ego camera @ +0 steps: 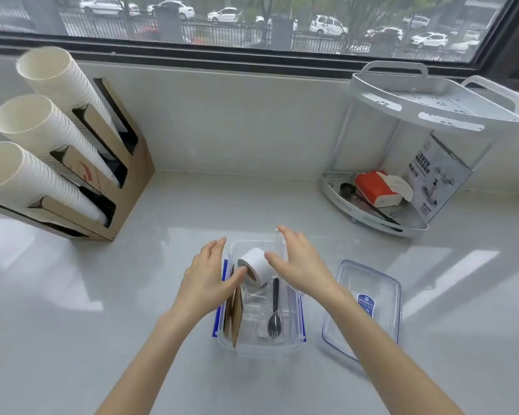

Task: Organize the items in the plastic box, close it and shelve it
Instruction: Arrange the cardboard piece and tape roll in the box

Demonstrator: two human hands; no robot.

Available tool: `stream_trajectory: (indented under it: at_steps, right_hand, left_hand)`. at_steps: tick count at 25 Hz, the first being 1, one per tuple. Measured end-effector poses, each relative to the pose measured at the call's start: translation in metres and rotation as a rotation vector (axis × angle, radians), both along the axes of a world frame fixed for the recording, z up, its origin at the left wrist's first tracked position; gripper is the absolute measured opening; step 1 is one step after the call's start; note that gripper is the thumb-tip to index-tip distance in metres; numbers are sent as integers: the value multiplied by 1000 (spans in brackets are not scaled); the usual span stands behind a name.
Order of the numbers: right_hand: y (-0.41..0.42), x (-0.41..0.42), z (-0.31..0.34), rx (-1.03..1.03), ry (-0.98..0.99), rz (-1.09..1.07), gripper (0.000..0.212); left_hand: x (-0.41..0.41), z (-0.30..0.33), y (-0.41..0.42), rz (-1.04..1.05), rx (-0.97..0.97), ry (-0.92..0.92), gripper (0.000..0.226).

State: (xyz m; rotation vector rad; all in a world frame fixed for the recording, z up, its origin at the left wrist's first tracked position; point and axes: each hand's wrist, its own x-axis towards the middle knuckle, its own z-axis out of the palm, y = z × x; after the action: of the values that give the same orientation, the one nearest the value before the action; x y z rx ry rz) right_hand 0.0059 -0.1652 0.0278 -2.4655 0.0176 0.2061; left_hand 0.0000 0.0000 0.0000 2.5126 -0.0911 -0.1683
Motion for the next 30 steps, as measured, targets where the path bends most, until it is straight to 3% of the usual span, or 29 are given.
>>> stream_trajectory:
  at_steps: [7,10,16,20,25,30]
  right_hand:
    - [23,-15,-25,145,230,49,52]
    - [32,-22,-29,134,295,86,57]
    - [39,-27,-34,258,372,48,47]
    - [36,-29,-32,255,367,41,43]
    - [32,-29,-30,134,202,14,37]
    - [23,-25,-32,166,144,-58,39]
  left_hand:
    - [-16,-31,9,47,28,140,67]
    - [-20,-39,9,32,47,182,68]
    - [-21,-52,8,40,21,212,56]
    - [-22,-55,3,57,-35,184,47]
    - [-23,-53,-3,52,-11,129,36]
    - [-23,-40,-7,136,-127,82,30]
